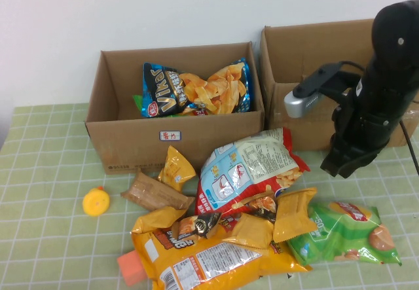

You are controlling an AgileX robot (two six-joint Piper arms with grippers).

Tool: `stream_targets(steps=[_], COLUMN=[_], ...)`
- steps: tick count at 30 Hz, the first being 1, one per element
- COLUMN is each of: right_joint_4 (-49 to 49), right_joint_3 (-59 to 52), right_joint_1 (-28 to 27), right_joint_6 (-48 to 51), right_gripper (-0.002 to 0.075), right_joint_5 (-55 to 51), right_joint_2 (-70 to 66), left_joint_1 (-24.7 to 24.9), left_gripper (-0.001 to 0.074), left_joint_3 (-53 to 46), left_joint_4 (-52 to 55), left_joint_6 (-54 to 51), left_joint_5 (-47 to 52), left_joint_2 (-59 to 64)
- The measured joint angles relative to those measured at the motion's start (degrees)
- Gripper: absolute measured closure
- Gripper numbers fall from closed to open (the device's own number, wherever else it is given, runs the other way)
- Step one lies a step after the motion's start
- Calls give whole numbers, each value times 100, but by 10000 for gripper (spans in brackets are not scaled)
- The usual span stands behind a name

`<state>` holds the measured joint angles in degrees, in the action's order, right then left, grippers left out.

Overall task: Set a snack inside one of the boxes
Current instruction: Pick up the biscuit

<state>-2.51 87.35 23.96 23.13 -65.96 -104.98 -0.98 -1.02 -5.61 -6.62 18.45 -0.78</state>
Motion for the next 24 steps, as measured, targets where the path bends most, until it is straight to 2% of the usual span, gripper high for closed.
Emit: stream_targets(steps=[16,21,24], right_joint_4=[-375,-719,-844], right_joint_3=[-116,-615,-1229], right_joint_1=[0,12,155], right_joint_6=[-334,-372,-372], right_gripper=[726,726,726], right_joint_5=[-359,-339,80], right_joint_2=[-149,-79,130], left_joint_1=[0,0,0], left_gripper=[738,738,738], left_joint_3=[0,0,0], left_joint_4=[0,0,0], left_joint_6=[0,0,0], left_joint_5=[0,0,0], left_joint_2=[0,0,0])
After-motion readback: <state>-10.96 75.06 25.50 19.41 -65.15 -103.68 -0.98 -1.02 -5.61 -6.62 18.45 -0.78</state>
